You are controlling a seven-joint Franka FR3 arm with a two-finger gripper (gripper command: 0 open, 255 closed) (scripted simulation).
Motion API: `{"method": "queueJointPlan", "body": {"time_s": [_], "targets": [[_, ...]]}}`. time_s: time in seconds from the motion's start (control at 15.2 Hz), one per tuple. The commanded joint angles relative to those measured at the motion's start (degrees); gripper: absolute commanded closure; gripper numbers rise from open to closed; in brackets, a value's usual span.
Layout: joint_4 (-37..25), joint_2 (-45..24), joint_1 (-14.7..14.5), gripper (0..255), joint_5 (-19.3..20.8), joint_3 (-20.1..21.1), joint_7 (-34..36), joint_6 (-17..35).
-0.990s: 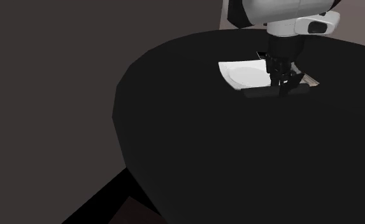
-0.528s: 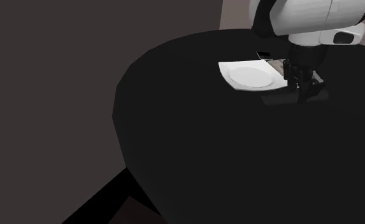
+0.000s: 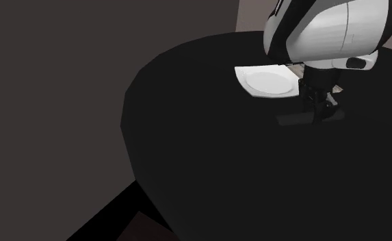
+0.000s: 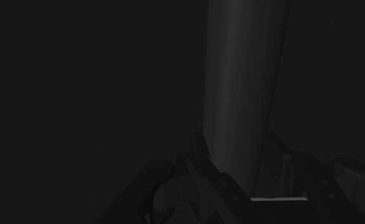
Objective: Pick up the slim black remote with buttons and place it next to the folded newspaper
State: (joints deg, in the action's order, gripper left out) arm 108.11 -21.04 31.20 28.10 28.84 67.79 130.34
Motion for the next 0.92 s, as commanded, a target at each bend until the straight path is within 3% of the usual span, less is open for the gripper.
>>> {"method": "queueJointPlan", "body": {"time_s": [0.0,0.66,0.73,0.86], "targets": [[0.38,-0.79,-0.19,255,0.77,-0.36,0.62,1.05],[0.73,-1.69,-0.47,255,1.63,-0.78,1.35,2.11],[0.72,-1.7,-0.47,0,1.63,-0.78,1.35,2.1],[0.72,-1.7,-0.47,0,1.63,-0.78,1.35,2.11]]}}
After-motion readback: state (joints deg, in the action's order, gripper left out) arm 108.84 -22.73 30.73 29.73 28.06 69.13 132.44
